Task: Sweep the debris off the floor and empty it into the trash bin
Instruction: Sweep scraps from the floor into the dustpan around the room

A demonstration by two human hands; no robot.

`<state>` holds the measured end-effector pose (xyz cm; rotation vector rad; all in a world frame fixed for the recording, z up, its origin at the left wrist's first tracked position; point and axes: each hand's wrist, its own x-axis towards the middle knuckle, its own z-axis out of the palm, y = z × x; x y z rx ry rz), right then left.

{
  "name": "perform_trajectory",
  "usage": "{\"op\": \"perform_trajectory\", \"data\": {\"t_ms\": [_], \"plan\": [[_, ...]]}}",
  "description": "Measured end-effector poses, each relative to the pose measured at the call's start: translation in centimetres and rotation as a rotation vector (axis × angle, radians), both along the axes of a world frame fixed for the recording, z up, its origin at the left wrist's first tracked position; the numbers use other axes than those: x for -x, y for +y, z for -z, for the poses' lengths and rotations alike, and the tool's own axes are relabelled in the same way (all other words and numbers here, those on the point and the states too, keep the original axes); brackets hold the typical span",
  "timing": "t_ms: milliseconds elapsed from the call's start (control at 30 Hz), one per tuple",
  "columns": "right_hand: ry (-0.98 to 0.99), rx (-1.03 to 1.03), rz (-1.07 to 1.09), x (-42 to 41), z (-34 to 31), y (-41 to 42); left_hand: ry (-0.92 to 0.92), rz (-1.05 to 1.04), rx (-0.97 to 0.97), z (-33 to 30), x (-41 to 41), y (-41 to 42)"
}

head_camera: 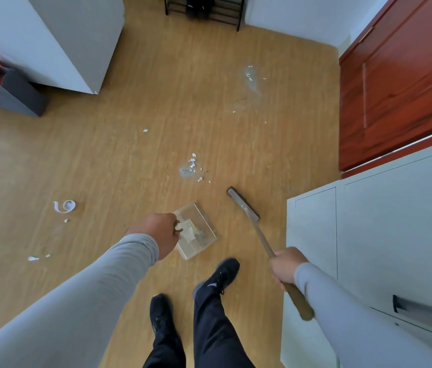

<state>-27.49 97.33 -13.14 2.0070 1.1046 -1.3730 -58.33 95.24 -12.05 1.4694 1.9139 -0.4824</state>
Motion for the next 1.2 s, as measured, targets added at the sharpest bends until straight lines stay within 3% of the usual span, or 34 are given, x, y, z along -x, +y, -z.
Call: {"op": "perform_trajectory", "data": {"t_ms": [133,267,433,767,933,1200], "plan": [[0.064,0.17,-0.159,2.7,0.7,-2.1,-0.013,-0.01,-0.004,0.1,0.1,0.0],[0.232,0.218,0.127,-1.6,-2.9,-1.9,-0.023,-0.013,-0.017,-0.2,0.1,0.1],[0.252,0.124,0.277,-4.9,-8.0,-0.5,-0.023,-0.056,0.031,-2.1,1.8,-0.5],[0.161,-0.062,0.098,2.2,-8.1,7.9,0.012,-0.161,0.001,-6.6,8.0,3.2],[0.151,-0.111,0.068,4.9,-9.8,9.2,0.056,-0.137,-0.015,-7.3,11.5,5.1],[0.066,-0.172,0.069,11.6,-12.2,9.4,-0.021,-0.078,-0.047,-7.7,17.4,8.5]]}}
